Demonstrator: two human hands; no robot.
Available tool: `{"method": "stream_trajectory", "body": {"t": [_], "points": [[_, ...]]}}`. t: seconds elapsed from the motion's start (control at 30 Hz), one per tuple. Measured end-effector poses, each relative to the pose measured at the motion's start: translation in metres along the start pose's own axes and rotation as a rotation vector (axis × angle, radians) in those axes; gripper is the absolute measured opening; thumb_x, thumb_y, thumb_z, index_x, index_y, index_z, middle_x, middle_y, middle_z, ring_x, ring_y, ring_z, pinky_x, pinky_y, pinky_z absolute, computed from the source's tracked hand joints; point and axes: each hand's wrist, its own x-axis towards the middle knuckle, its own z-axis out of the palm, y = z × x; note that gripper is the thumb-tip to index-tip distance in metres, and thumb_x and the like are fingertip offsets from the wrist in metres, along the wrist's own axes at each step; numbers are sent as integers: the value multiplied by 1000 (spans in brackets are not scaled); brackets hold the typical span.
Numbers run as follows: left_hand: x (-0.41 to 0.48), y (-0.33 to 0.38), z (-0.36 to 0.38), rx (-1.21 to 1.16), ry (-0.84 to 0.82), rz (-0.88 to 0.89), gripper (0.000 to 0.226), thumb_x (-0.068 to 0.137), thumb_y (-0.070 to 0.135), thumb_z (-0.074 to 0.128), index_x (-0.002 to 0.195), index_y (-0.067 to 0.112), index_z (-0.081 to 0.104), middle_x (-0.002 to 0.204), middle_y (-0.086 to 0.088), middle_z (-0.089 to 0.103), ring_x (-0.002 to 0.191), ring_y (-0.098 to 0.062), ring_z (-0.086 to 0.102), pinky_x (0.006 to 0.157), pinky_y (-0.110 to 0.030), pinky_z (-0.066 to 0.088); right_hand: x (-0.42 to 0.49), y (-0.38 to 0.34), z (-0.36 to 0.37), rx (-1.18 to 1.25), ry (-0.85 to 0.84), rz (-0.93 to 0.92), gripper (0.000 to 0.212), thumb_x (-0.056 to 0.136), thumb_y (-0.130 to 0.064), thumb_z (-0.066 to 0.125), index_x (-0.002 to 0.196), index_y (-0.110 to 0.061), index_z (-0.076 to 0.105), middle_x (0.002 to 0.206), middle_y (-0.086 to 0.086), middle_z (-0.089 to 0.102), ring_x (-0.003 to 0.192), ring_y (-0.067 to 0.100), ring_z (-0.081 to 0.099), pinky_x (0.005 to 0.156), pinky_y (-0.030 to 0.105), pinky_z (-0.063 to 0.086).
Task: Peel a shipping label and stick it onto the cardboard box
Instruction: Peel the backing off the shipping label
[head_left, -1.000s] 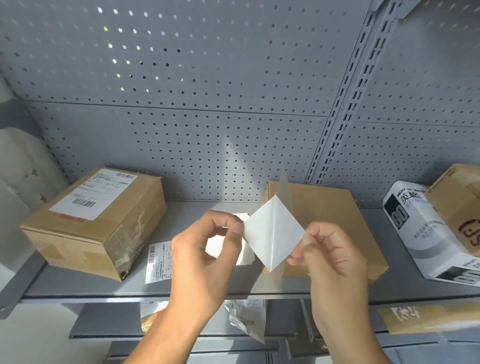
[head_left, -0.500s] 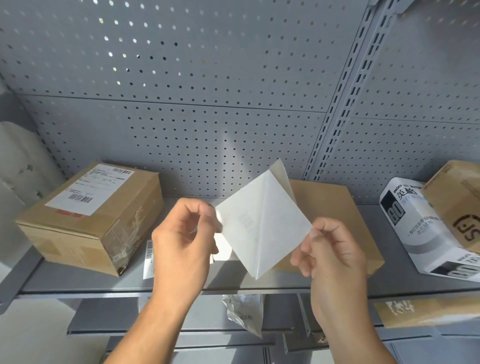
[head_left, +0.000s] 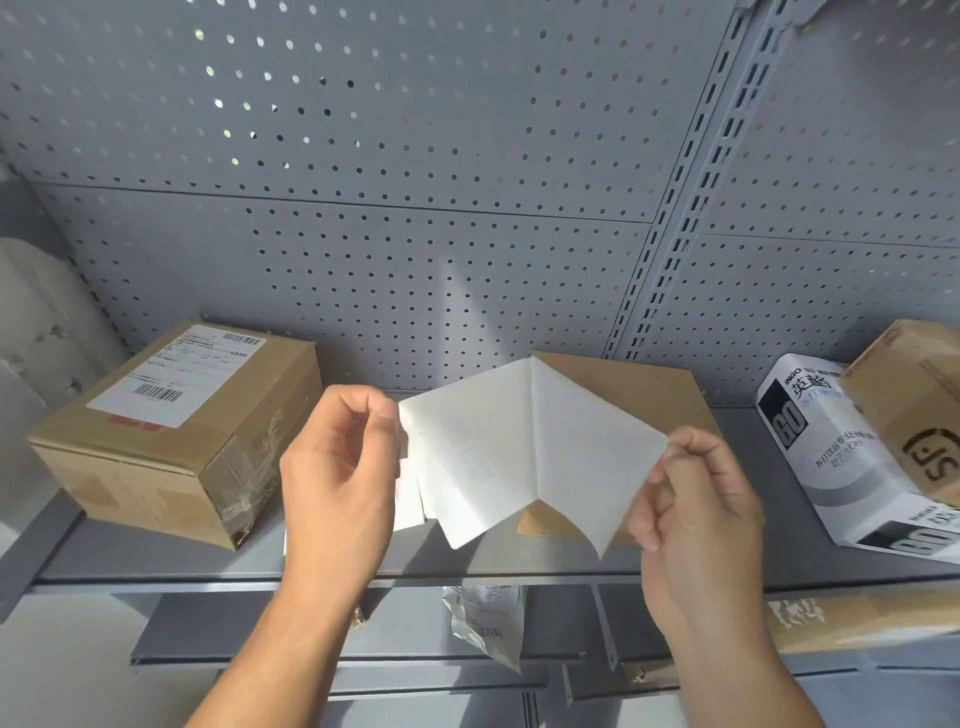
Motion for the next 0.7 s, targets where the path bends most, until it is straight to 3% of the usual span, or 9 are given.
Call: {"method": "stream_trajectory", "body": {"t": [0.17, 0.4, 0.53, 0.7], "points": [[2, -2, 0, -5, 35, -7, 24, 106, 12, 49, 83, 13, 53, 58, 9, 46, 52, -9, 39, 46, -19, 36, 5, -3, -3, 57, 33, 55, 36, 99, 1, 42, 76, -24, 54, 57, -3, 55, 31, 12, 36, 44, 27, 13], [7, -4, 1, 29, 77, -14, 23, 109, 28, 44, 91, 16, 52, 66, 6, 44, 55, -10, 39, 54, -30, 35, 9, -8, -5, 119, 109, 90, 33, 96, 5, 40, 80, -22, 51, 51, -5, 56, 30, 11, 37, 35, 18, 21], [10, -7, 4, 28, 96, -35, 26, 109, 35, 41, 91, 20, 50, 66, 6, 42, 56, -12, 37, 56, -34, 35, 13, -11, -9, 124, 168, 91, 34, 92, 5, 40, 80, -25, 50, 78, 0, 81, 33, 9, 40, 34, 18, 24], [15, -11, 7, -45, 139, -87, 26, 105, 43, 40, 82, 34, 49, 74, -4, 36, 68, -23, 32, 65, -44, 30, 24, -11, -22, 160, 201, 79, 31, 89, 2, 38, 80, -26, 48, 106, 8, 81, 40, 9, 43, 37, 17, 26]]}}
